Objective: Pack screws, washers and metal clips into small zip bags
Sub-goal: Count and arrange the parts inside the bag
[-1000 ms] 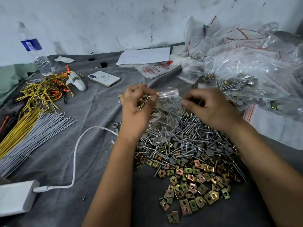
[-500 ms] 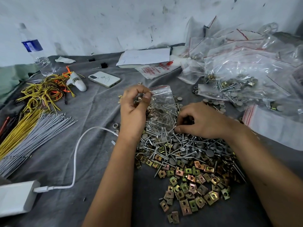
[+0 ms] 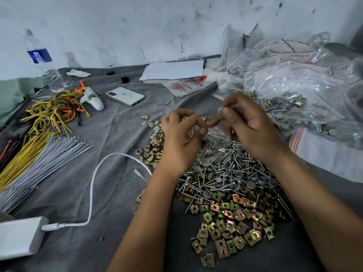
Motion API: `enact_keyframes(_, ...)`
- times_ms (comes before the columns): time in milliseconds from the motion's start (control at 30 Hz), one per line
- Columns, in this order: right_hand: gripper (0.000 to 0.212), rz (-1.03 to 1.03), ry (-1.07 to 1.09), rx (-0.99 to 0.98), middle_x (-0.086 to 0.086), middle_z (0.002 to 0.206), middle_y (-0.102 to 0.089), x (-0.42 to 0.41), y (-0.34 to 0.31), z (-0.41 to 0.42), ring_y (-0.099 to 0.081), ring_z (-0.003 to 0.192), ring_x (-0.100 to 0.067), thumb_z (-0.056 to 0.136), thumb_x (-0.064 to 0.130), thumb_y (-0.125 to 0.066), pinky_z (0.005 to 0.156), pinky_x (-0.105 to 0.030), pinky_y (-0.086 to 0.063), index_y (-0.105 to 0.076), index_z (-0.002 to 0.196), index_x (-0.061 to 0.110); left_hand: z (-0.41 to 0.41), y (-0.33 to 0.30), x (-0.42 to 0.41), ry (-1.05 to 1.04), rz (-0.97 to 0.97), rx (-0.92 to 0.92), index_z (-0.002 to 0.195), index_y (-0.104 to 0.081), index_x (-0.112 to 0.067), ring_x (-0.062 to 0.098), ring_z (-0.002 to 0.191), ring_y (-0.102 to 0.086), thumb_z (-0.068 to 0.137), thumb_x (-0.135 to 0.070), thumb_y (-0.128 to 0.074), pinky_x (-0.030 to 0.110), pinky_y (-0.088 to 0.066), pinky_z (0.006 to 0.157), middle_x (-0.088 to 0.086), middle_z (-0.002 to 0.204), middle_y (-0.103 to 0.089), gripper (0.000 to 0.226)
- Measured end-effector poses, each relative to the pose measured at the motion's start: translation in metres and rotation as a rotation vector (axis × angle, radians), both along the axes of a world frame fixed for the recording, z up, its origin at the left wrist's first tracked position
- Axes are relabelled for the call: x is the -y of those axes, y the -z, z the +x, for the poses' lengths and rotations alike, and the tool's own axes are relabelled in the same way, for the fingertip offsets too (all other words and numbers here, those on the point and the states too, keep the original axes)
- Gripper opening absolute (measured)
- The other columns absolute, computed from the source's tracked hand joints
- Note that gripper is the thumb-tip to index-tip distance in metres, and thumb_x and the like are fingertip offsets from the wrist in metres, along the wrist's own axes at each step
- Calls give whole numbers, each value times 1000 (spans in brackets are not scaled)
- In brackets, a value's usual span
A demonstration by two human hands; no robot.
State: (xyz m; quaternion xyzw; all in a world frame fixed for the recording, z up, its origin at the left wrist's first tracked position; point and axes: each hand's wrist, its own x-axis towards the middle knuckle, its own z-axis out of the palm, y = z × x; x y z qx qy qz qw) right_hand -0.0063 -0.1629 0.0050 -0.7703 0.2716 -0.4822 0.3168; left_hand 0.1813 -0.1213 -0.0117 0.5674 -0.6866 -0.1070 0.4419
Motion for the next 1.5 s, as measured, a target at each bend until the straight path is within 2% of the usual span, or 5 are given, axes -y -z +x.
enact_keyframes(133, 11, 7, 25, -140, -3, 78, -74, 1, 5, -4, -63, 52, -4, 103, 18, -60, 50, -14, -44, -58, 101, 7, 0, 0, 0, -4, 2, 1, 99, -74, -20, 28, 125, -37, 98, -20, -68, 14, -22, 99, 3, 125, -52, 6)
enact_keyframes(467, 13, 33, 124, -175, 4, 78, -75, 2, 6, -8, -72, 70, -12, 95, 21, -71, 66, -40, -59, -78, 99, 12, 3, -2, 0, 8, -15, -68, 99, -74, -20, 25, 125, -40, 98, -20, -68, 10, -21, 100, 1, 123, -54, 5)
enact_keyframes(933, 18, -139, 374, -286, 1, 110, -63, 13, 14, -3, -58, 87, 7, 94, 10, -70, 74, -4, -43, -71, 113, 11, 7, -3, 1, -8, -53, -465, 92, -58, -31, 41, 119, -50, 96, -24, -50, 67, -36, 107, 17, 111, -59, 12)
enact_keyframes(1067, 25, -54, 309, -738, -3, 120, -62, 18, 20, -4, -57, 109, -17, 95, 26, -70, 93, -32, -47, -75, 118, 19, 12, -3, 3, -22, -69, -617, 87, -59, -28, 40, 119, -52, 95, -21, -51, 62, -35, 110, 13, 103, -59, 13)
enact_keyframes(1500, 23, 65, 418, -420, -7, 85, -70, 18, 17, -8, -66, 75, -19, 104, 24, -57, 65, -30, -48, -69, 98, 5, 13, -3, 5, -9, 1, -681, 88, -62, -25, 39, 124, -52, 95, -24, -52, 62, -34, 115, 22, 115, -61, 12)
